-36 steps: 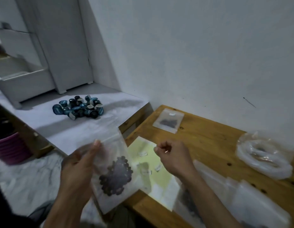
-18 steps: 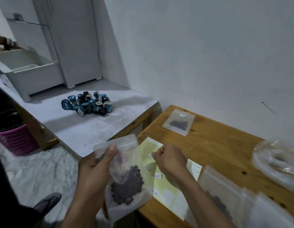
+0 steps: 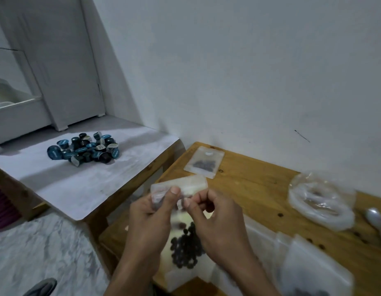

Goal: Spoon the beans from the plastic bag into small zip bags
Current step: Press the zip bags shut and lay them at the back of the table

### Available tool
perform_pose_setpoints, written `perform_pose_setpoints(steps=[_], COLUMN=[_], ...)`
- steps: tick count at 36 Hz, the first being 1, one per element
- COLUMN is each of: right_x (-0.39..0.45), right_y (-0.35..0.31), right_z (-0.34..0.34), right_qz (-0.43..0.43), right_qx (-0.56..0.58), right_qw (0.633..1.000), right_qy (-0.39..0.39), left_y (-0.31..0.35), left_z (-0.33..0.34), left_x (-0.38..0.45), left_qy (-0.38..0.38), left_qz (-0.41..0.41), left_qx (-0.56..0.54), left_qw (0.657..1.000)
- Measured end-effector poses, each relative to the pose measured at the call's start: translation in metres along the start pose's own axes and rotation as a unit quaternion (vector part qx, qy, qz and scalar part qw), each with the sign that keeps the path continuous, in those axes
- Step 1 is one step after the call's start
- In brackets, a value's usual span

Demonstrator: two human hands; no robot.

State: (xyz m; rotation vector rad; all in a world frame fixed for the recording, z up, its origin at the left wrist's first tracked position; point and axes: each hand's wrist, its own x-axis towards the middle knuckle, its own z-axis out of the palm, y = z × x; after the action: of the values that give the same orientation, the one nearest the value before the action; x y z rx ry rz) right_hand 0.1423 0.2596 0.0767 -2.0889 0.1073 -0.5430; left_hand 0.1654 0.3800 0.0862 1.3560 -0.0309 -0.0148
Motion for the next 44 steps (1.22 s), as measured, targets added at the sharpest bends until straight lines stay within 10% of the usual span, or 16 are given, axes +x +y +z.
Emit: perform_pose_setpoints(steps=[17,27,44], right_x=[-0.013,0.021,0.130], right_y=[0.020,0.034,0.123], right_z=[-0.056,-0.081,-0.067], right_qz=[0.118,0.171,0.266], right_qx=[0.011,0.233,0.019], right_qw=[0.984,0.953,0.951], right_qy=[0.134,0.094,0.155], left_y=[-0.009,-0.005,-0.070], left_z=[0.055,0.085,0.162], left_x=[-0.008,0.026,0.171], left_qy=[-0.075,-0.158,-0.130], left_qz=[0.003,0.019,0.074], left_qx=[0.033,0.093,0.296], left_qw=[0.997,0.983,0.943])
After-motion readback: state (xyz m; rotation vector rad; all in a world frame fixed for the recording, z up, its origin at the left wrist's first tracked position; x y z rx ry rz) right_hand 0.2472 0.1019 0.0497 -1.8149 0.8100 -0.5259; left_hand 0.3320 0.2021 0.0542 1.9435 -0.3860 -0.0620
